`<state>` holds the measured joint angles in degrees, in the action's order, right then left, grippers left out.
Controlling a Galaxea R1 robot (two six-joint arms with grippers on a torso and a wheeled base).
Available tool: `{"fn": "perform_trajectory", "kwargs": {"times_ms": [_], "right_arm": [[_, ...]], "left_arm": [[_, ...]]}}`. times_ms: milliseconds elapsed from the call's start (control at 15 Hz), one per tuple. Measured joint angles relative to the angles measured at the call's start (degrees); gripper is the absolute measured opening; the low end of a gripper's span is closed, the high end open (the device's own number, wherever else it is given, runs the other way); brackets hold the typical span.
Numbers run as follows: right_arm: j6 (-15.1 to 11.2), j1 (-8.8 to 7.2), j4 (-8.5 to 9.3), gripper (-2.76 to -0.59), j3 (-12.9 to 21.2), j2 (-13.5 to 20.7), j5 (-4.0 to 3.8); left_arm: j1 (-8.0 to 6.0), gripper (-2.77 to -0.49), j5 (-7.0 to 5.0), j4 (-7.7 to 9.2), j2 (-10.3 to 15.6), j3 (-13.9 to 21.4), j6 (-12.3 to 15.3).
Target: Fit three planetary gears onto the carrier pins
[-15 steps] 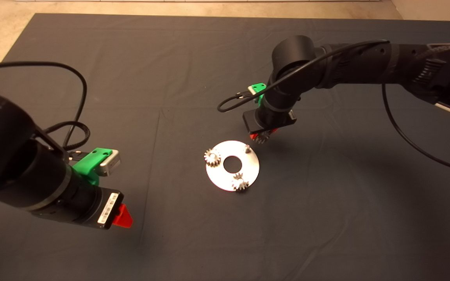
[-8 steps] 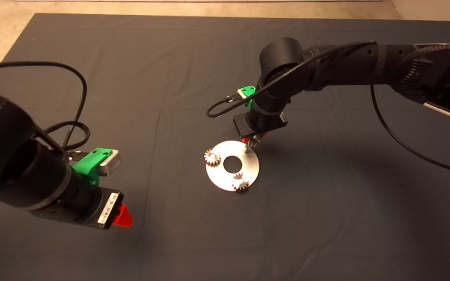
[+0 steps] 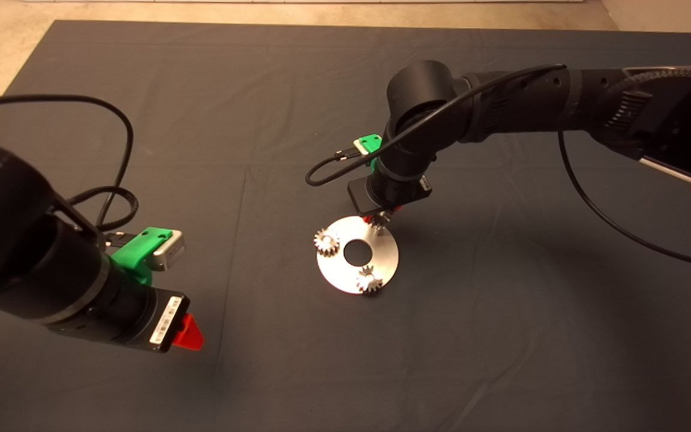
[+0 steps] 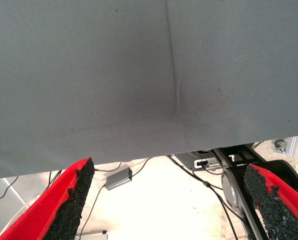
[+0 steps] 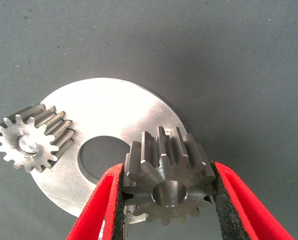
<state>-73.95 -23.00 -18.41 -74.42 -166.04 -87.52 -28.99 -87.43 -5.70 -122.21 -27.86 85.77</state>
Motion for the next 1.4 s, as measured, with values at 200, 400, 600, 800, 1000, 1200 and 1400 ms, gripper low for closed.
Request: {"fn": "perform_trajectory", "kwargs": {"times_ms": [200,400,600,800,1000,1200,1400], "right_arm": [[0.0,0.02,0.00,-2.32,0.0,0.0,-0.16],[0.0,0.02,0.00,-2.32,0.0,0.0,-0.18],[0.0,0.02,0.00,-2.32,0.0,0.0,-0.18],[0.0,0.35,0.00,-2.32,0.0,0.0,-0.18],[0.0,0.32,0.01,-2.32,0.0,0.0,-0.18],[0.0,0.33,0.02,-2.33,0.0,0.0,-0.16],[0.0,0.33,0.01,-2.32,0.0,0.0,-0.18]], "left_arm": [[0.00,-1.08,0.02,0.00,0.0,0.0,0.0],[0.00,-1.08,0.02,-0.01,0.0,0.0,0.0],[0.00,-1.08,0.02,0.00,0.0,0.0,0.0],[0.02,-1.08,0.02,0.01,0.0,0.0,0.0],[0.00,-1.08,0.02,-0.01,0.0,0.0,0.0],[0.00,-1.08,0.02,-0.01,0.0,0.0,0.0],[0.00,-1.08,0.02,-0.01,0.0,0.0,0.0]]}}
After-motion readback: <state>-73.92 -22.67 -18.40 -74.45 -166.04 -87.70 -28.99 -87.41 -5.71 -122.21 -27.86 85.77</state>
